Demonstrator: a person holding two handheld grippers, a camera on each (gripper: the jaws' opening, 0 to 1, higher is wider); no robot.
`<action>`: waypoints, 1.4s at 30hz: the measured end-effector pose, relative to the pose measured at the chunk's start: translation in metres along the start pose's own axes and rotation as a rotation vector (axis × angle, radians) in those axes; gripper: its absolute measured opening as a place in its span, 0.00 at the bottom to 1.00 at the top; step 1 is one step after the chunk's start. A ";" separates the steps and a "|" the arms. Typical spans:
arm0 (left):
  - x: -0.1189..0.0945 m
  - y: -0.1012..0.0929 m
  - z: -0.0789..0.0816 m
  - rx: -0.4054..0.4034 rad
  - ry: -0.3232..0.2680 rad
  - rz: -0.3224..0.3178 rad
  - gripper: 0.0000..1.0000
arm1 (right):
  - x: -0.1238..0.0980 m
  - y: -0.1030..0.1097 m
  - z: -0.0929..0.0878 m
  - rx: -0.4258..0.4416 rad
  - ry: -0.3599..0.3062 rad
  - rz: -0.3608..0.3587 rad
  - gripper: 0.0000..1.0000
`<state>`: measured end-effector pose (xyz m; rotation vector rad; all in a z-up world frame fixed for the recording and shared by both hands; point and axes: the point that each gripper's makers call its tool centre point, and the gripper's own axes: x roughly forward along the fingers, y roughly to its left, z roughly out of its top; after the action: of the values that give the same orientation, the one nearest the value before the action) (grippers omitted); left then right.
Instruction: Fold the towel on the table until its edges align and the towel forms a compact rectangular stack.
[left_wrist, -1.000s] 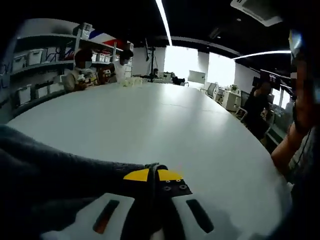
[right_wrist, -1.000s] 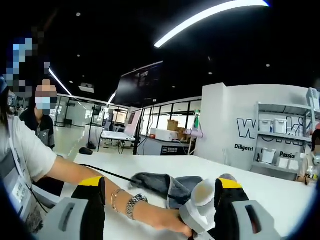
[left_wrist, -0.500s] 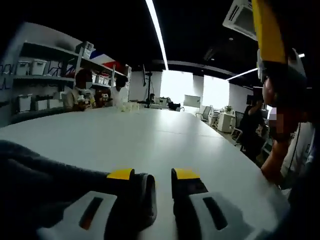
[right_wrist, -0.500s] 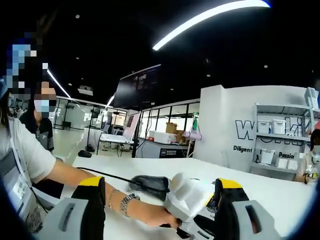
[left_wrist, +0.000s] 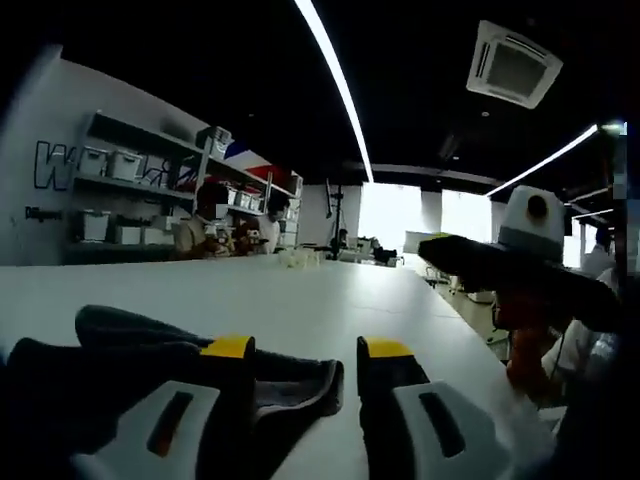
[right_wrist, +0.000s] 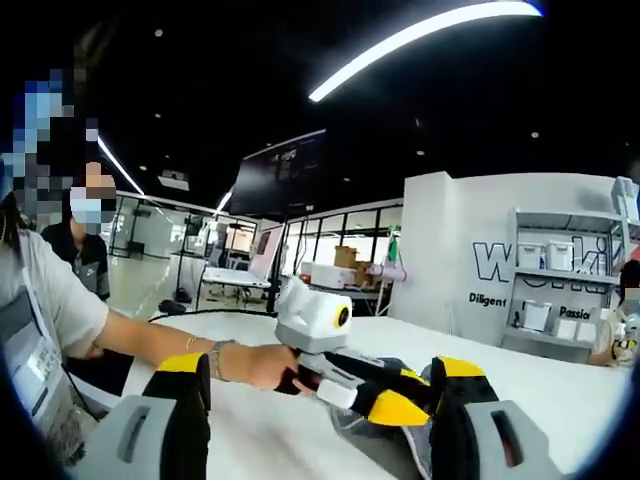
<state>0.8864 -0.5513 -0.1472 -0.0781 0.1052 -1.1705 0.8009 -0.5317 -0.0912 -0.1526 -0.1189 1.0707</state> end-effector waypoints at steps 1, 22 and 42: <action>-0.008 0.001 0.000 0.000 -0.003 0.005 0.46 | 0.001 0.000 -0.003 0.002 0.007 0.001 0.95; -0.095 -0.025 -0.017 0.103 0.100 0.190 1.00 | -0.026 -0.016 -0.035 -0.012 0.100 0.012 0.96; -0.112 -0.033 -0.025 0.075 0.115 0.169 0.99 | -0.023 -0.042 -0.053 0.029 0.163 -0.045 0.96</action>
<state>0.8103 -0.4611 -0.1638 0.0639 0.1662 -1.0085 0.8354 -0.5747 -0.1364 -0.2096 0.0402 1.0101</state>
